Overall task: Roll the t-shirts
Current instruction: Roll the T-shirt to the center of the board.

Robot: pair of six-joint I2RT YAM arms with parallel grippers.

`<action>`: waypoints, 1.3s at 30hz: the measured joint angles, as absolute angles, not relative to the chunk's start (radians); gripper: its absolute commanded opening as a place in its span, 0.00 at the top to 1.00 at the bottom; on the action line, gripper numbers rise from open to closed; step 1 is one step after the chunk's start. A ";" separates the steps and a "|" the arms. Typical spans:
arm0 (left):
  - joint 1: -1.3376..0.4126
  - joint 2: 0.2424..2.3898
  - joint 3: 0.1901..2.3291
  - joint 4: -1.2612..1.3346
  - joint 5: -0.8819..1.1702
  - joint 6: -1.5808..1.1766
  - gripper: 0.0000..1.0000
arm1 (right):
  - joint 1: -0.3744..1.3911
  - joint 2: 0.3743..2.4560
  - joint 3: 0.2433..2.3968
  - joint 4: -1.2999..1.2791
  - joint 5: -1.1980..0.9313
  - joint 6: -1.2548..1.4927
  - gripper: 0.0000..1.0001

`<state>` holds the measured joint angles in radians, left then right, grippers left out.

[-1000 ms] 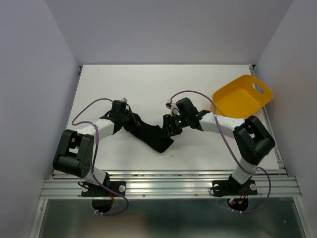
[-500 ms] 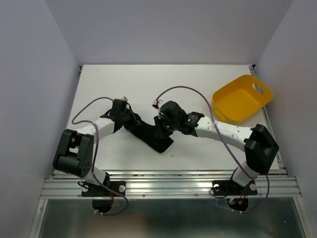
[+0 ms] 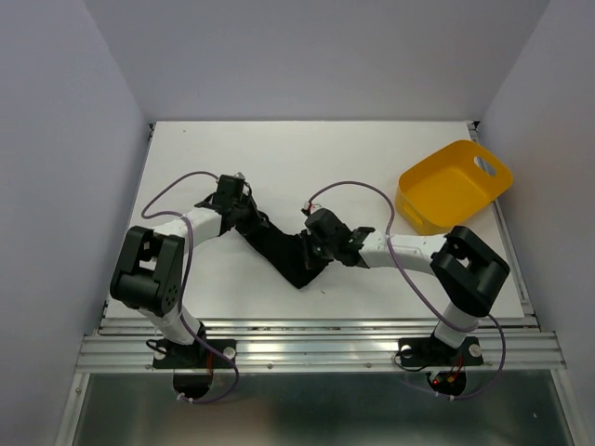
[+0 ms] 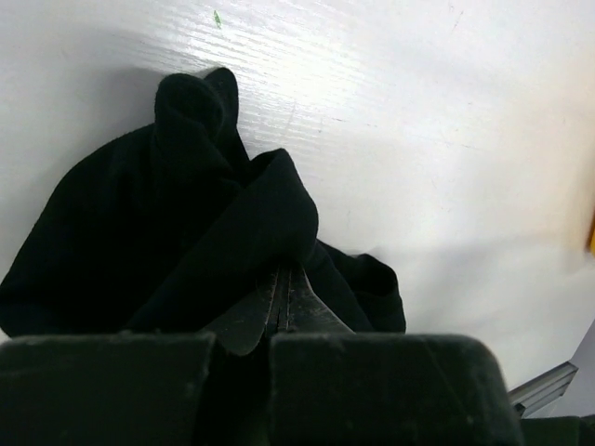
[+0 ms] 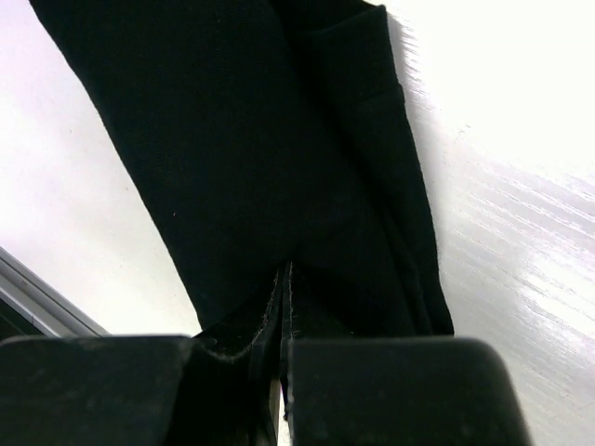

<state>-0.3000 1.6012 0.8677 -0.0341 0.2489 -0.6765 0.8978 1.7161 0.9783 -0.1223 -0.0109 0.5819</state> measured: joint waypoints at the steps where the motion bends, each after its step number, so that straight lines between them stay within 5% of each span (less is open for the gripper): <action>1: -0.300 1.613 0.874 -0.033 0.248 -0.675 1.00 | 0.898 1.711 0.970 -0.113 -0.006 0.588 0.99; 26: -0.247 1.394 0.916 -0.094 0.192 -0.645 1.00 | 0.905 1.613 1.097 -0.270 0.105 0.517 0.99; 39: -0.247 1.406 0.793 -0.086 0.228 -0.675 1.00 | 0.905 1.860 1.253 -0.223 0.088 0.566 0.99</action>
